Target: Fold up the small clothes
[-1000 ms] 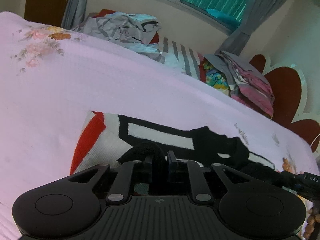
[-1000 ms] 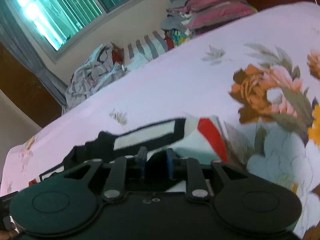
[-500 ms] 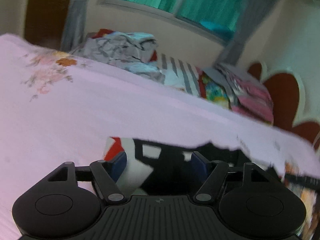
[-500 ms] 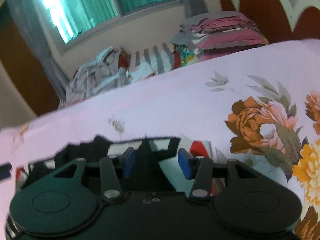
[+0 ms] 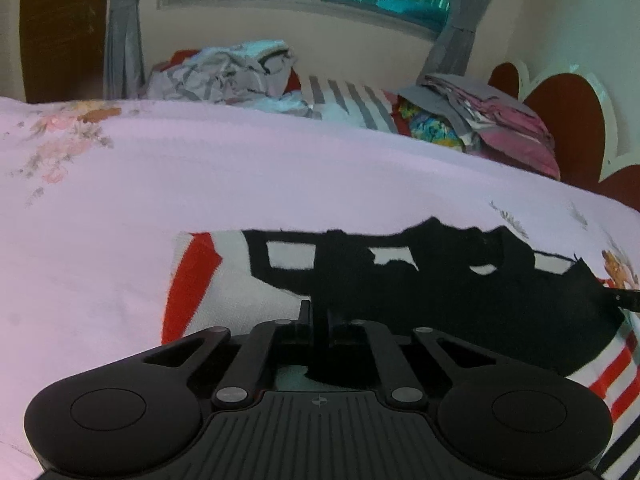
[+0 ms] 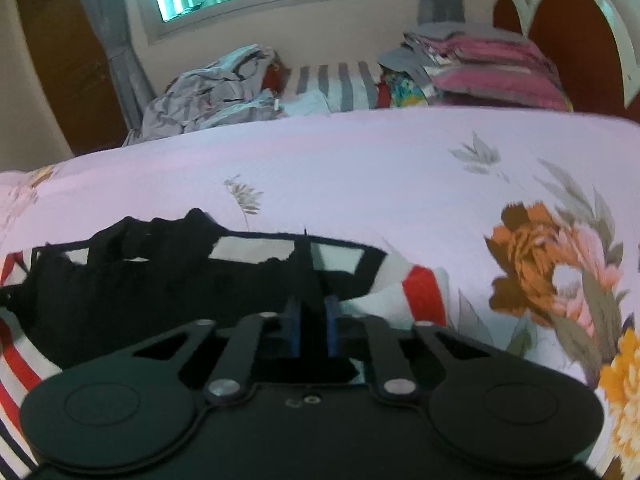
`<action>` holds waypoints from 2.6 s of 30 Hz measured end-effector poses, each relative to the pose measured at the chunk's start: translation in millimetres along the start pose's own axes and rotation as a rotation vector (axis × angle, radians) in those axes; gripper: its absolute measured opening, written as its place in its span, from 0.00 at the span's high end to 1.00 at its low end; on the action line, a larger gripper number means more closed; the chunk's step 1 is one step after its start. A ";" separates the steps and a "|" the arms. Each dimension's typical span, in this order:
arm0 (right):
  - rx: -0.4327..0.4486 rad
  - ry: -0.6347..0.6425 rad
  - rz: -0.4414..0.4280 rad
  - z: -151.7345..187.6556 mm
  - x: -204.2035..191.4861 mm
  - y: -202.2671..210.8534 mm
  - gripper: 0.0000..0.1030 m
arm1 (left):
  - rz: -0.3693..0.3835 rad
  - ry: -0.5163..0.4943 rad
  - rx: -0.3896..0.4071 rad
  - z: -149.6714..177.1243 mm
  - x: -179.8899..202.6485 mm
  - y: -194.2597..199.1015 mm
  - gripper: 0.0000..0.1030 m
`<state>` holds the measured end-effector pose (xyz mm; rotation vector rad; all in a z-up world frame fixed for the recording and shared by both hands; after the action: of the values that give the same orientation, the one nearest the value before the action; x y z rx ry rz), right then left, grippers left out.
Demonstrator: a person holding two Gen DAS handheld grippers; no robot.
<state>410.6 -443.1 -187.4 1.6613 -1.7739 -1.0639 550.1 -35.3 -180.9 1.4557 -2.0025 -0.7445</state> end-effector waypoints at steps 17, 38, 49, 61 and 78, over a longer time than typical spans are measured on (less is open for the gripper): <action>0.061 -0.069 0.086 3.0 18.0 -5.6 0.95 | -0.091 0.022 0.069 1.2 -19.6 -4.1 0.95; 0.083 0.044 -0.072 23.9 -73.2 47.0 0.79 | -0.001 -0.082 0.086 1.8 44.4 62.1 0.36; 0.026 0.094 -0.048 51.0 -98.4 36.9 0.72 | -0.015 -0.130 -0.010 35.2 79.6 46.6 0.36; 0.027 0.030 0.097 77.3 -24.4 60.9 0.73 | -0.087 -0.111 -0.023 49.9 36.9 57.0 0.36; 0.033 0.083 0.045 108.5 -67.8 94.6 0.69 | -0.085 -0.143 0.000 80.6 38.7 104.5 0.35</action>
<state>278.3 -357.9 -164.0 1.6525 -1.7755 -0.9376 414.4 -35.9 -158.6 1.5350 -2.0556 -0.9074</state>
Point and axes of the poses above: each gripper's, at about its wrist camera, not at the fingertips, and y roughly against the way its jaws point, x to its right, z to its underside, the point moved 4 cm from there along -y, roughly the way its jaws point, and after that the axes turned 3 degrees about -y, right-handed, at the moved point
